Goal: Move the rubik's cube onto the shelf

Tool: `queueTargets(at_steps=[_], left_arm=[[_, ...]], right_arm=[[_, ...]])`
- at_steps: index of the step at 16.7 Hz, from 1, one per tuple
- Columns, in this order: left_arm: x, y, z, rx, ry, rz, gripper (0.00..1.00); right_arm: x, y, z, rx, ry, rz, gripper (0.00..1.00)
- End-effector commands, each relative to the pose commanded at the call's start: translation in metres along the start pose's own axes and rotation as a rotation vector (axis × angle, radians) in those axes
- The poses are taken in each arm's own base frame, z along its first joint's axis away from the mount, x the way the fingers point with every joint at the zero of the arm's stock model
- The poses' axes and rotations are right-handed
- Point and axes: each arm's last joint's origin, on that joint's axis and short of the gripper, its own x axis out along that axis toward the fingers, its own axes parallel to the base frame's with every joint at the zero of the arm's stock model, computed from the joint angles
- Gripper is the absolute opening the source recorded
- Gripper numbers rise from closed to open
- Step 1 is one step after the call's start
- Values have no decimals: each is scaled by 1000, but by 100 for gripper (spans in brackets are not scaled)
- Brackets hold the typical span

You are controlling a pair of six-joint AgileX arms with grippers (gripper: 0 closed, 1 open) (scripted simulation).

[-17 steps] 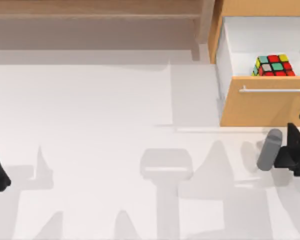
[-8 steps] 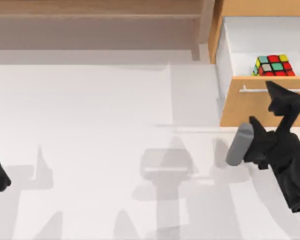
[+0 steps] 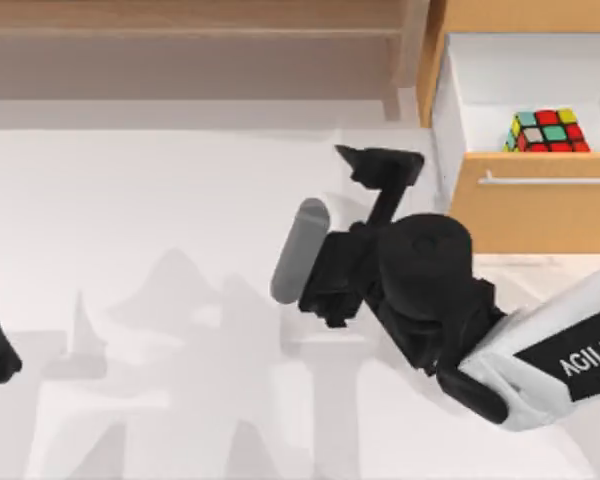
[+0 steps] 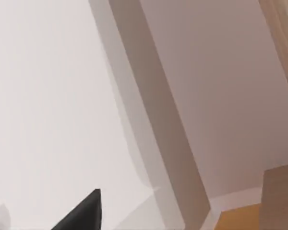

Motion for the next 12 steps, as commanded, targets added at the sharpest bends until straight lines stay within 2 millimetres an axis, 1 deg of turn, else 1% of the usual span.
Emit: queueTargets(at_steps=[2,4,5,7,9,11,12], left_arm=[[0,0,0,0,0,0,100],[0,0,0,0,0,0,100],[0,0,0,0,0,0,100],[0,0,0,0,0,0,100],[0,0,0,0,0,0,100],[0,0,0,0,0,0,100],[0,0,0,0,0,0,100]], right_arm=[[18,0,29,81,3,83,100],[36,-5,53,161,38,169,100],[44,-10,63,201,65,211,100],[61,-25,74,283,144,289,100],[78,-49,75,370,250,357,100],[94,-78,64,466,378,411,100],[100,-95,55,518,448,432,100]])
